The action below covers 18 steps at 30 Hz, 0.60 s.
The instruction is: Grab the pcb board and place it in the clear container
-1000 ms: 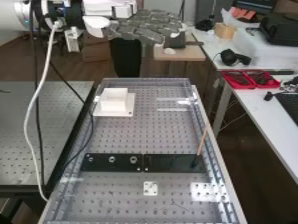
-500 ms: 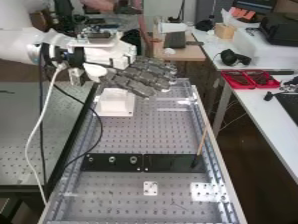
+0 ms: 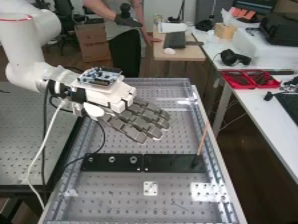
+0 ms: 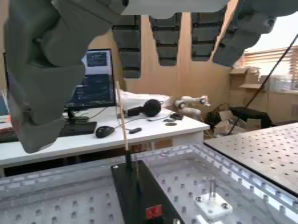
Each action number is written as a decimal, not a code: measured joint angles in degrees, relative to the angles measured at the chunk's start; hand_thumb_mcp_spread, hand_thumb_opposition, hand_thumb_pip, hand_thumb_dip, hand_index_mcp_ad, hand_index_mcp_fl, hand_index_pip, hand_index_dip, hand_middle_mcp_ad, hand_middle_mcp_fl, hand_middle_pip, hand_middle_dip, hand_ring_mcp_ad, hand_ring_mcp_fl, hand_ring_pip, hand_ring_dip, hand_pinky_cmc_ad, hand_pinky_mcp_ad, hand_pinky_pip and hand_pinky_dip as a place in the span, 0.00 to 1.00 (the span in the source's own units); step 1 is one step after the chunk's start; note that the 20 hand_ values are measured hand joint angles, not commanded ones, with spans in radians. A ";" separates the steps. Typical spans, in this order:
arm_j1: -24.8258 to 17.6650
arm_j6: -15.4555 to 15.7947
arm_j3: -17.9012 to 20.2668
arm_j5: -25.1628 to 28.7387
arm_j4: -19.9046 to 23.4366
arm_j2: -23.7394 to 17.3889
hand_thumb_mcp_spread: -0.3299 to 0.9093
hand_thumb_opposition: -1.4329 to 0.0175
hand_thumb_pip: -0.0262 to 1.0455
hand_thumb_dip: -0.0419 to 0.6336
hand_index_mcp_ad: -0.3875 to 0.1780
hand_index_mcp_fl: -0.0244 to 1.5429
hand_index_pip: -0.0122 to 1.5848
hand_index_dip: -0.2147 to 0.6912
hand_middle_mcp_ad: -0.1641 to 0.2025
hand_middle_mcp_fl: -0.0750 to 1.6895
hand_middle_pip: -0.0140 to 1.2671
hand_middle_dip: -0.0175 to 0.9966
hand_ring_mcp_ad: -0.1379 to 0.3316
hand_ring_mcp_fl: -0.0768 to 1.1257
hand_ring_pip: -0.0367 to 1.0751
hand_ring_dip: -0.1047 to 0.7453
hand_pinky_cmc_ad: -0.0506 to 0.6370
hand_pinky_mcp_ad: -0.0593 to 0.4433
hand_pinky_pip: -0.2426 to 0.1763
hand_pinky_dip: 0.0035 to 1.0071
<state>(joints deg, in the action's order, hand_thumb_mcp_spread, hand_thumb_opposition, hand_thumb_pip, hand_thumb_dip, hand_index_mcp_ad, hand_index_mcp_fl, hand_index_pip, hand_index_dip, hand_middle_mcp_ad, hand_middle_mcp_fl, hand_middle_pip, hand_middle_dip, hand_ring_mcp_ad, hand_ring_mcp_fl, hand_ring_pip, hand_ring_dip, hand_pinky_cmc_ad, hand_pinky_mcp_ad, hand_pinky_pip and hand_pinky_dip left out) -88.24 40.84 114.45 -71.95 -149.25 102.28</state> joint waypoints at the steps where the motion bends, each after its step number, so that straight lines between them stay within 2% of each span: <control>1: 0.07 -0.02 0.01 0.09 0.22 0.28 0.61 0.52 0.33 0.16 0.59 0.16 0.13 0.42 0.80 0.05 0.11 0.14 0.71 0.07 0.11 0.14 0.52 0.48 0.32 0.24; 7: 1.09 0.50 -0.64 -0.09 0.99 3.03 0.66 0.50 0.33 0.20 0.56 0.15 0.25 0.42 0.78 0.05 0.11 0.14 0.72 0.07 0.11 0.14 0.51 0.47 0.33 0.20; 10: 2.00 1.34 -1.36 -1.32 0.87 4.21 0.67 0.48 0.33 0.23 0.53 0.15 0.31 0.42 0.73 0.05 0.11 0.15 0.72 0.07 0.11 0.14 0.51 0.48 0.33 0.19; 14: 3.47 2.73 -2.17 -3.76 1.31 5.31 0.69 0.48 0.33 0.25 0.53 0.15 0.37 0.42 0.74 0.05 0.11 0.15 0.73 0.07 0.11 0.14 0.51 0.44 0.33 0.19; 16: 4.05 3.31 -2.35 -4.90 1.91 5.63 0.70 0.48 0.33 0.28 0.51 0.15 0.41 0.42 0.74 0.05 0.11 0.15 0.72 0.07 0.11 0.14 0.51 0.44 0.37 0.19; 18: 4.59 3.83 -2.50 -6.03 2.53 5.91 0.70 0.48 0.33 0.29 0.50 0.14 0.45 0.42 0.70 0.05 0.11 0.15 0.72 0.07 0.11 0.14 0.51 0.45 0.37 0.19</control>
<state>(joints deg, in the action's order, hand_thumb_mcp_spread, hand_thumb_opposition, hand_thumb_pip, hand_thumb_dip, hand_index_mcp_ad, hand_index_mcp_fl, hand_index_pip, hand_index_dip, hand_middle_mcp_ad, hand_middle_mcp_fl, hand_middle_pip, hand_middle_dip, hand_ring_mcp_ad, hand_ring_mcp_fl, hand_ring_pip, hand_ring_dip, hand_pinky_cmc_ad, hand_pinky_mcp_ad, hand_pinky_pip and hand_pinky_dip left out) -83.65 44.67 111.96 -77.98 -146.73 108.19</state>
